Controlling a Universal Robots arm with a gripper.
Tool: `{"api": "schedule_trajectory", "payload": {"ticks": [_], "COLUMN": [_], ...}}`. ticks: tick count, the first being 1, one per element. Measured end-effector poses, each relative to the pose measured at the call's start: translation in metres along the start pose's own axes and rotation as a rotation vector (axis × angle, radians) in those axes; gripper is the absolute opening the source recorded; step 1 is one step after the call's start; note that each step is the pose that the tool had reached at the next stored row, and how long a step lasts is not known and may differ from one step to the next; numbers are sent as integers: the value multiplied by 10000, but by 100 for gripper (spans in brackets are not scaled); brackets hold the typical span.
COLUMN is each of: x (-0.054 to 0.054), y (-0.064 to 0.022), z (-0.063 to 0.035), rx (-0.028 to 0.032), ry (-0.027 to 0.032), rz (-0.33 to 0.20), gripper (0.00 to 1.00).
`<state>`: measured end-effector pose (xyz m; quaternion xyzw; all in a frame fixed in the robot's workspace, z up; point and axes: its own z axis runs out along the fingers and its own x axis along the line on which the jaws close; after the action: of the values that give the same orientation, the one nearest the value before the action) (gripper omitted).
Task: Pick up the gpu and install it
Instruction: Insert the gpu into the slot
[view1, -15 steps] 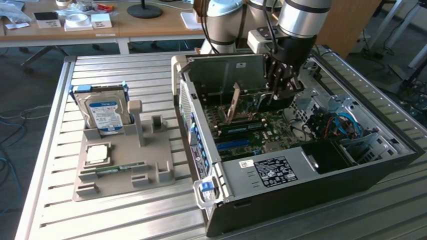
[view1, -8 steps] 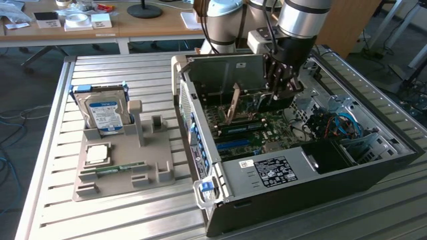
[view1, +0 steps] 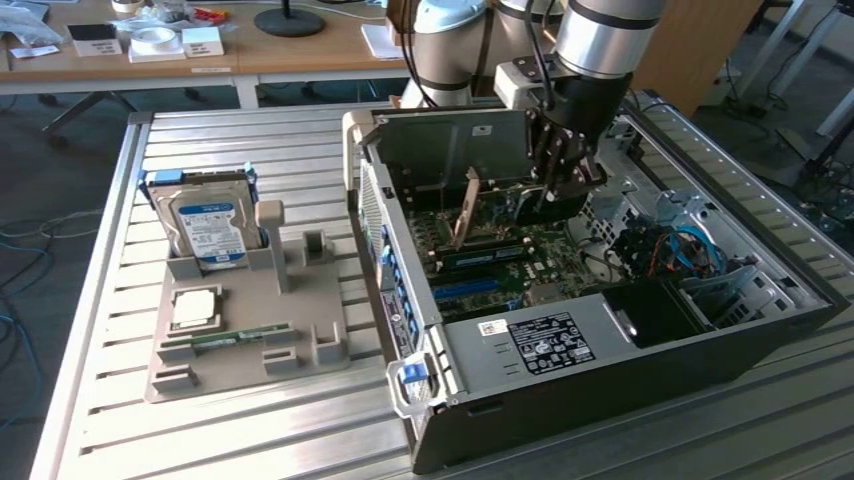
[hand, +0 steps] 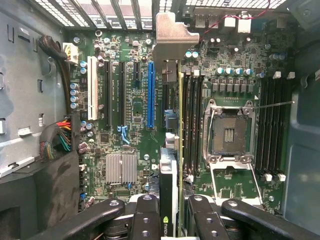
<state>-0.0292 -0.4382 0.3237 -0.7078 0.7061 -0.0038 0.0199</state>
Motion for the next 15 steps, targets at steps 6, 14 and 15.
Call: {"api": "schedule_trajectory", "payload": {"ticks": [6,14,15], "x": [0,0,1], "y": [1,1,1], "z": [16,32,39], "rx": [0,2,1], "ry": [1,-4,-2], "rz": [0,0,0], "gripper": [27,27,27]}}
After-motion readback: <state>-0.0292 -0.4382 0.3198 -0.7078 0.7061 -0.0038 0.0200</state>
